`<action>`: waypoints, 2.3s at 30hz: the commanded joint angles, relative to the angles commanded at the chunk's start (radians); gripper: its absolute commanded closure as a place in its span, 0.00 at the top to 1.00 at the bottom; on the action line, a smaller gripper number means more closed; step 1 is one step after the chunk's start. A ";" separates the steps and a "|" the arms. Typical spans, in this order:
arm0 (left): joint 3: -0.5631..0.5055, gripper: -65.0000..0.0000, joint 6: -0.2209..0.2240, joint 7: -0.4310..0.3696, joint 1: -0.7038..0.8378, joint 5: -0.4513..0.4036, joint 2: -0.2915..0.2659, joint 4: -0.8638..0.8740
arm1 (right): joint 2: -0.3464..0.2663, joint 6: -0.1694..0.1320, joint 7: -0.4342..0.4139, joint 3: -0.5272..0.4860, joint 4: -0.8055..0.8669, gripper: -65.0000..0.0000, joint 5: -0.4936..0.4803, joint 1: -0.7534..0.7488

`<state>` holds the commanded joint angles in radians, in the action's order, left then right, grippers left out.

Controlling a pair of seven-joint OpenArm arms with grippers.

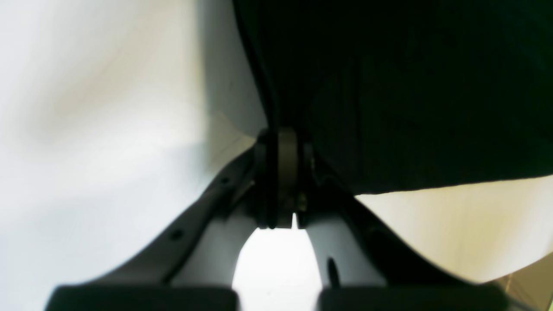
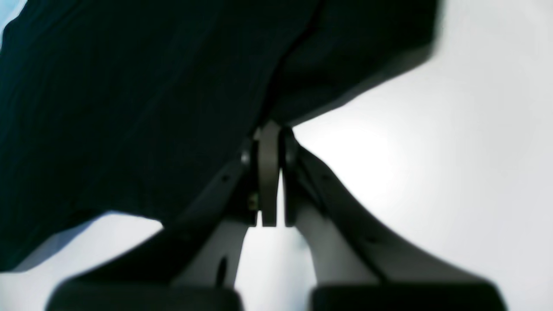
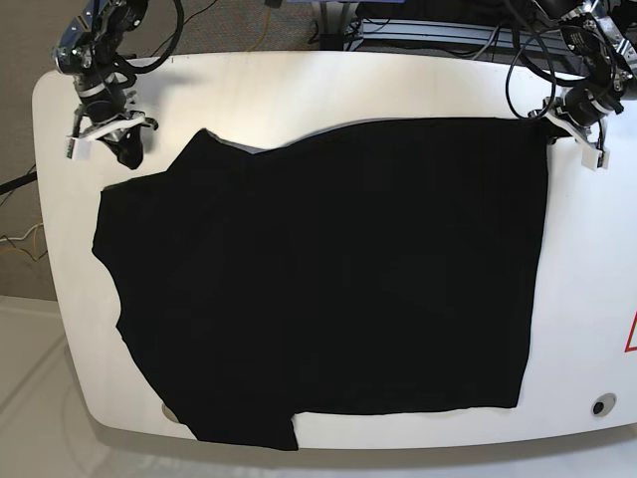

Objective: Fold the T-shirt properly
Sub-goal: 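Pull both held shoulder corners away from the shirt body, dragging it, then move the right gripper toward the left gripper along the shoulder edge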

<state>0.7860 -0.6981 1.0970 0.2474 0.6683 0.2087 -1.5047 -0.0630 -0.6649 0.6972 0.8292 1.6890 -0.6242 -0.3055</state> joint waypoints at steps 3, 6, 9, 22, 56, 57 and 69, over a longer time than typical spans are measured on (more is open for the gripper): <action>-0.002 0.00 0.000 0.001 0.012 0.000 0.007 -0.004 | -0.003 -0.003 0.008 0.020 0.006 0.00 -0.015 -0.022; -0.005 0.00 0.000 0.000 0.027 0.001 0.013 -0.011 | -0.005 -0.008 0.023 0.041 0.005 0.00 -0.040 -0.046; -0.002 0.00 0.000 0.009 0.069 0.010 0.011 -0.046 | -0.009 -0.015 0.084 0.073 0.018 0.00 -0.097 -0.074; 0.000 0.00 0.000 0.033 0.126 0.014 0.005 -0.095 | -0.004 -0.033 0.164 0.089 0.056 0.00 -0.206 -0.151; 0.005 0.01 0.000 0.052 0.109 0.019 0.001 -0.091 | 0.046 0.078 0.085 -0.091 0.069 0.50 -0.080 -0.122; 0.001 0.02 0.000 0.057 0.113 0.014 0.000 -0.089 | 0.056 0.042 0.118 -0.080 0.070 0.53 -0.130 -0.101; 0.000 0.00 0.005 0.066 0.119 0.003 0.004 -0.098 | 0.111 0.032 0.167 -0.088 0.064 0.51 -0.093 -0.043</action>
<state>0.7863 -0.6934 1.1632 0.3665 0.6714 0.2125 -1.6027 0.0478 -0.6327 0.8643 0.7413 1.7528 -0.7170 -0.3482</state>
